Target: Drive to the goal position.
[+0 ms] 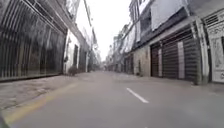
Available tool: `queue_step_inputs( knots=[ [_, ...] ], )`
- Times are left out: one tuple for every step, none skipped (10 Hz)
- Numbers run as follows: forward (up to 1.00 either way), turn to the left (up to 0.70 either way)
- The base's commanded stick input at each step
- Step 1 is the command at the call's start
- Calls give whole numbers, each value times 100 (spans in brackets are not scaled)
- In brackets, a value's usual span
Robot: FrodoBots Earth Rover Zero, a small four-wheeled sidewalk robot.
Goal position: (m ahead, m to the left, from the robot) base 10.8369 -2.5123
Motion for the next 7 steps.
queue_step_inputs(
  knots=[
    [85, -28],
    [85, -21],
    [85, 0],
    [85, 0],
    [85, 0],
    [85, 0],
    [85, 0]
  ],
)
